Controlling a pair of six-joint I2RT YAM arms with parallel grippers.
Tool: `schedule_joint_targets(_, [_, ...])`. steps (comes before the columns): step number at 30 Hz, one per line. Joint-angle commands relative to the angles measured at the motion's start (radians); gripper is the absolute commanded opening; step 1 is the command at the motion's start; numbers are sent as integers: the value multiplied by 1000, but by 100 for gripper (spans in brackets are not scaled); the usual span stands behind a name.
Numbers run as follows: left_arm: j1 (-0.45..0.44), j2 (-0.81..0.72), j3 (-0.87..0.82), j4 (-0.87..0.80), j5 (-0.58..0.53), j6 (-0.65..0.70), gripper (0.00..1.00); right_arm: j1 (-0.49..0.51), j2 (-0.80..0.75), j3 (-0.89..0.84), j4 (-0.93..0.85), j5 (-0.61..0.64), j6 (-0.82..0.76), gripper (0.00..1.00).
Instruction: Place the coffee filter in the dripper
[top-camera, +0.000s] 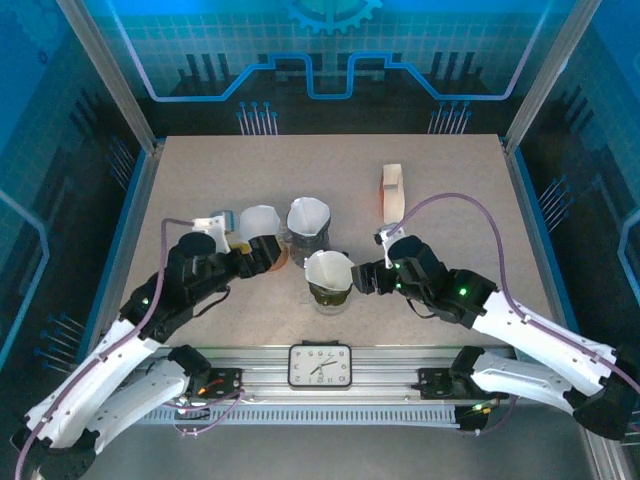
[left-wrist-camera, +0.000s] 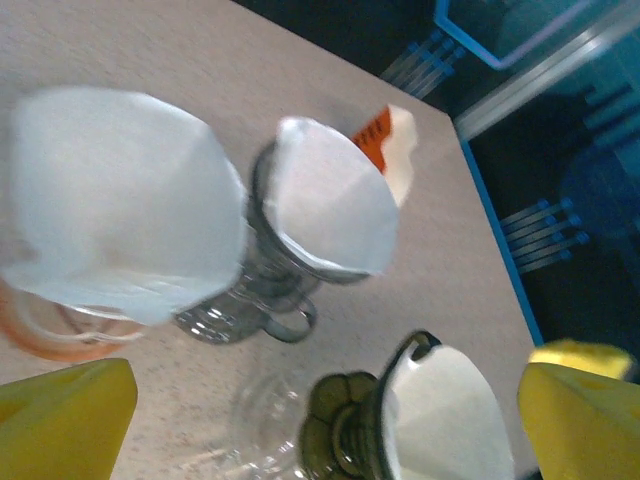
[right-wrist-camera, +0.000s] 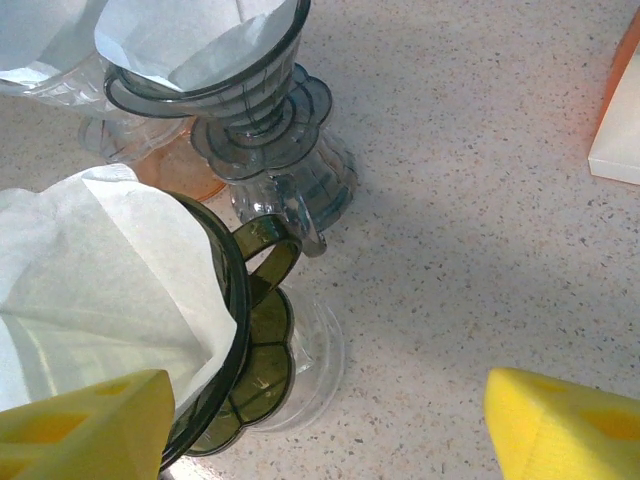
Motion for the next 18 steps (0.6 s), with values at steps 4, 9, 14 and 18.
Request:
schedule_joint_targets(4, [70,-8,29,-72,-145,23,99,-1,-63,-44,58,28,-9,83])
schedule_joint_targets(9, [130,3,19,-68,-189,15,99,-1,-111,-98,87,50,1,84])
schedule_joint_targets(14, [246,60,12,-26,-121,-3,99,-3,-131,-121,101,52,-3,84])
schedule_joint_targets(18, [345,114,5,10,-123,-46,99,-5,-142,-133,103,50,-5,85])
